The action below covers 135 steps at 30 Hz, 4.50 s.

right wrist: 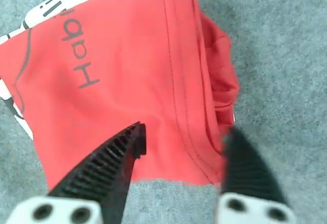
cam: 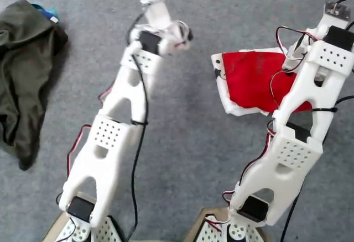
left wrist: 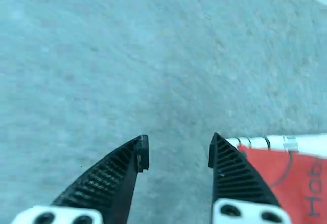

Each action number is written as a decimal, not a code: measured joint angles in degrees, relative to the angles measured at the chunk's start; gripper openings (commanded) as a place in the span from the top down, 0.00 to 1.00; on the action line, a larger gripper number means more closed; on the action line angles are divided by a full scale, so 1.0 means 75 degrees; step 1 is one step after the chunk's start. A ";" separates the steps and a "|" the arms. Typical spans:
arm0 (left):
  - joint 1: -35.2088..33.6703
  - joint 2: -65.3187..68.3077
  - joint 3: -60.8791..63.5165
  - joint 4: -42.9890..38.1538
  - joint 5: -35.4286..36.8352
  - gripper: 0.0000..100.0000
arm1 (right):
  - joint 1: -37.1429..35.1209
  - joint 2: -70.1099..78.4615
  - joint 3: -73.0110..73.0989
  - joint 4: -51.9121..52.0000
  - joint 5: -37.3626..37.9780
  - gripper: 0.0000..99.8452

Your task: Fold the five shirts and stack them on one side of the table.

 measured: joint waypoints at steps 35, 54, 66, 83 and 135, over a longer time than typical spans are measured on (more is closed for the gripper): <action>-0.4372 -0.2063 -0.0832 0.3153 -0.1442 0.79 | 0.0258 0.2016 -0.4255 0.0563 -0.0692 0.87; -0.7127 -0.2086 -0.0821 0.3153 -0.2649 0.79 | 0.0234 0.2016 -0.0234 -0.1137 -0.0692 0.98; -0.8873 -0.2075 0.0047 0.2860 -0.3212 0.74 | -0.0856 0.1770 -0.3130 0.0516 -0.0692 0.98; -0.8944 0.0199 0.0727 0.0809 -0.3212 0.97 | -0.1184 -0.0223 -0.1594 0.0563 -0.0692 0.98; -0.5228 -1.0479 1.1839 0.1618 -0.3317 0.65 | -0.5943 -0.1114 -0.0352 0.0586 0.0281 0.78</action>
